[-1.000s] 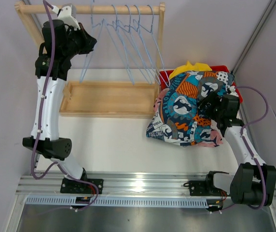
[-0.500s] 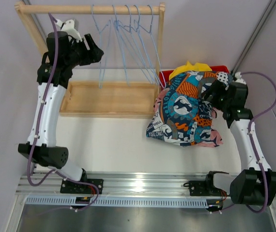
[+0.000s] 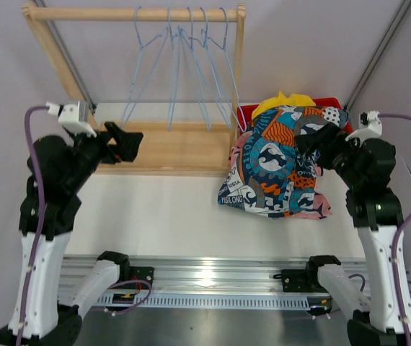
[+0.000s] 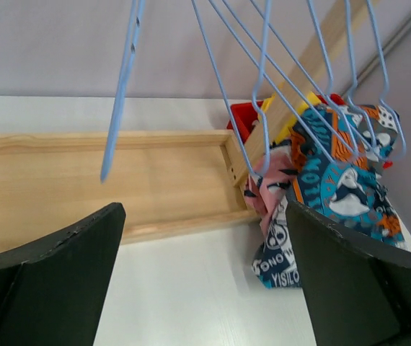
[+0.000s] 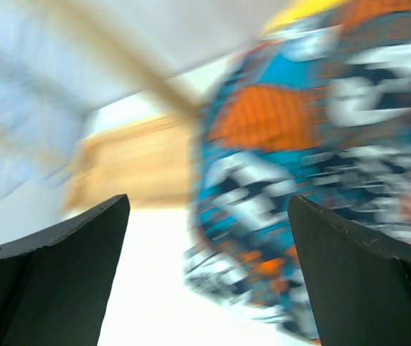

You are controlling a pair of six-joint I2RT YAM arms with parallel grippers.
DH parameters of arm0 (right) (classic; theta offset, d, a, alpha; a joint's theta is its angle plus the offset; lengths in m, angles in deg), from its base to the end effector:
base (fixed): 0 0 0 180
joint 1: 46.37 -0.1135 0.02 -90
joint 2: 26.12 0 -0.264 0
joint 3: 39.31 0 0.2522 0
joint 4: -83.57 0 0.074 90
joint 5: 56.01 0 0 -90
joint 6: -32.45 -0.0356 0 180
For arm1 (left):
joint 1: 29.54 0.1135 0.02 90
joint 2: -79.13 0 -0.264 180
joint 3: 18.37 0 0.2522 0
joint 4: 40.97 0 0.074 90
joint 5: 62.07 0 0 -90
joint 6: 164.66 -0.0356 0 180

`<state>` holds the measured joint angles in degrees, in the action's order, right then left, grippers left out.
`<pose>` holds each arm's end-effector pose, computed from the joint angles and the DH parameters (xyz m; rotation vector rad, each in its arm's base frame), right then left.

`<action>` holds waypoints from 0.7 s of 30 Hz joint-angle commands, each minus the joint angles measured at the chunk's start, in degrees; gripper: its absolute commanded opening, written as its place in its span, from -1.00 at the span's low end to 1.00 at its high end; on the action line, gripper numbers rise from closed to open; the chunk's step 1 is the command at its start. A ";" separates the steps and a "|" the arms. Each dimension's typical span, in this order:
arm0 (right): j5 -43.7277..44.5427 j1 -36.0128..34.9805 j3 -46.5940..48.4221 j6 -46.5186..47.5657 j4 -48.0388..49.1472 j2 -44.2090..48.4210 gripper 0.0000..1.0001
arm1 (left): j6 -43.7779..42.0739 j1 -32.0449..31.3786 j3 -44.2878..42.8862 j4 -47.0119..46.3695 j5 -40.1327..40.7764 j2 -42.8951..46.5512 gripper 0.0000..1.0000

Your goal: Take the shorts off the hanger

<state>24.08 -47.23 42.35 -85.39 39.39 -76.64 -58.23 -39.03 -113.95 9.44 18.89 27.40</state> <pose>0.1742 0.0087 0.4231 0.3026 1.7991 0.5114 0.1439 -0.0297 0.4830 0.0167 1.7059 -0.4714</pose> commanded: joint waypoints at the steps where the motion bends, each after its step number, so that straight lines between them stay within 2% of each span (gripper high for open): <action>1: -11.94 -5.54 -2.76 -3.44 3.59 9.97 0.99 | -1.57 -1.14 7.10 0.79 1.56 7.41 0.98; 4: -17.83 -8.53 -3.39 -5.47 5.71 14.12 0.99 | -2.19 -1.23 10.18 2.03 0.08 13.74 0.98; 9: -25.94 -8.89 -3.04 -9.34 9.40 19.40 0.99 | -0.78 -1.22 14.14 2.38 -0.89 23.58 0.98; 13: -28.49 -8.89 -4.44 -10.66 14.83 22.30 0.99 | -1.48 -1.14 14.67 3.08 -0.28 25.88 0.99; 21: -28.41 -8.98 -5.32 -11.28 17.05 22.40 0.99 | -2.54 -1.23 14.06 3.96 0.95 26.41 0.98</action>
<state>-2.83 -55.95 37.49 -95.42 52.92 -54.09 -59.65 -39.93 -99.74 13.65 18.93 53.87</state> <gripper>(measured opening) 0.993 0.993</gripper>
